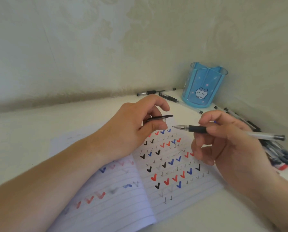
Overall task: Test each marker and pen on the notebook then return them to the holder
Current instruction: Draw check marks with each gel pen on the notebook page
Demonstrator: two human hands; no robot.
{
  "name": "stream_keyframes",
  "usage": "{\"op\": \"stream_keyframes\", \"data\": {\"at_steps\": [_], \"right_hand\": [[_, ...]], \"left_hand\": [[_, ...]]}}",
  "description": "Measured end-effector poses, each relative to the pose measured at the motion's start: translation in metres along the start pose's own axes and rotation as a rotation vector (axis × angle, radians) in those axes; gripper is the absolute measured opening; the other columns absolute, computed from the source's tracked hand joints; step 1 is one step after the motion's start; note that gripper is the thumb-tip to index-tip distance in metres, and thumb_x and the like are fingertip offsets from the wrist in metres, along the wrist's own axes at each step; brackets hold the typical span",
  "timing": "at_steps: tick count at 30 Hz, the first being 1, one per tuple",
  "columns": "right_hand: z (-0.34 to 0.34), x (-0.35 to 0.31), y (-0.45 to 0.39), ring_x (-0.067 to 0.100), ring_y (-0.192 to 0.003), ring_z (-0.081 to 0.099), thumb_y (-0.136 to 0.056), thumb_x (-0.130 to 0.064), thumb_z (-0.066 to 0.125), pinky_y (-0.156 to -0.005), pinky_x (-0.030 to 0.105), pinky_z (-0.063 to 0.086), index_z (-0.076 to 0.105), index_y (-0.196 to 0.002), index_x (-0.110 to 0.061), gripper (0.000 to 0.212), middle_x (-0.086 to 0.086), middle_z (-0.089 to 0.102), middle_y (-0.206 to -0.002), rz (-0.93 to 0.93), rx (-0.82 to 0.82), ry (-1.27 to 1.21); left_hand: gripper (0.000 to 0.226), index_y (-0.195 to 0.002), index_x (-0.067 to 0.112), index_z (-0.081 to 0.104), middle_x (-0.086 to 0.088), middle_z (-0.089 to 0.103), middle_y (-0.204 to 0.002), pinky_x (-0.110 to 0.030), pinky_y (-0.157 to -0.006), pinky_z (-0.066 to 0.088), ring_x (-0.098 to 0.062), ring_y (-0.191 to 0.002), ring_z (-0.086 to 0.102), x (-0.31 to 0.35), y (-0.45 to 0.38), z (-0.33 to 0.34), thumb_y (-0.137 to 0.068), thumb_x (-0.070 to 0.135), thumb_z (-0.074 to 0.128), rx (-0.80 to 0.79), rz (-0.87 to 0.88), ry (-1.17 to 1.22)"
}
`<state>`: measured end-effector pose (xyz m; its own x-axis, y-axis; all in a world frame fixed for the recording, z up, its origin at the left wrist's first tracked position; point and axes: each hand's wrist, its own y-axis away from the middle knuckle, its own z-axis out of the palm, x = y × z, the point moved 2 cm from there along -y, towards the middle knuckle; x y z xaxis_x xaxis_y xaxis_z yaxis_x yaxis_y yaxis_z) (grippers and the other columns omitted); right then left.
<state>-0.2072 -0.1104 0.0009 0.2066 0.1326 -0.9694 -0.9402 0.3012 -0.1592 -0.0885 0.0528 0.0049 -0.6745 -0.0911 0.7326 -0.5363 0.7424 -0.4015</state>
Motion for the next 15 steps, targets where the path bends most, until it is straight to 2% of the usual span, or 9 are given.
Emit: {"op": "stream_keyframes", "data": {"at_steps": [2, 7, 10, 15], "right_hand": [[0.0, 0.0, 0.0, 0.026, -0.042, 0.049, -0.064, -0.012, 0.061, -0.039, 0.021, 0.029, 0.059, -0.071, -0.018, 0.009, 0.013, 0.055, -0.052, -0.01, -0.001, 0.003], [0.004, 0.0, 0.0, 0.026, -0.041, 0.055, -0.049, -0.03, 0.084, -0.039, 0.018, 0.034, 0.067, -0.071, -0.021, 0.029, 0.012, 0.068, -0.065, -0.027, -0.026, 0.057], [0.008, -0.001, 0.001, 0.027, -0.043, 0.058, -0.058, -0.029, 0.076, -0.037, 0.02, 0.034, 0.073, -0.074, -0.022, 0.018, 0.015, 0.073, -0.075, -0.023, 0.006, 0.114], [0.012, 0.002, 0.004, 0.029, -0.045, 0.061, -0.065, -0.028, 0.073, -0.039, 0.022, 0.037, 0.077, -0.083, -0.023, 0.019, 0.014, 0.075, -0.077, -0.096, 0.078, 0.161]], "left_hand": [[0.022, -0.109, 0.029, 0.054, 0.013, 0.068, -0.088, -0.015, -0.067, 0.048, -0.01, -0.083, 0.067, 0.002, 0.001, 0.001, -0.091, 0.022, 0.065, -0.015, 0.023, 0.007], [0.025, -0.109, 0.034, 0.051, 0.011, 0.069, -0.089, -0.019, -0.065, 0.048, -0.018, -0.08, 0.066, 0.005, 0.001, 0.003, -0.09, 0.025, 0.065, -0.038, 0.072, 0.009], [0.025, -0.111, 0.031, 0.05, 0.01, 0.071, -0.089, -0.016, -0.062, 0.046, -0.017, -0.076, 0.065, 0.006, 0.002, 0.004, -0.091, 0.026, 0.065, -0.038, 0.12, -0.025], [0.024, -0.109, 0.032, 0.05, 0.009, 0.073, -0.088, -0.009, -0.059, 0.039, -0.009, -0.065, 0.062, 0.01, 0.003, 0.006, -0.09, 0.025, 0.064, -0.022, 0.133, 0.015]]}}
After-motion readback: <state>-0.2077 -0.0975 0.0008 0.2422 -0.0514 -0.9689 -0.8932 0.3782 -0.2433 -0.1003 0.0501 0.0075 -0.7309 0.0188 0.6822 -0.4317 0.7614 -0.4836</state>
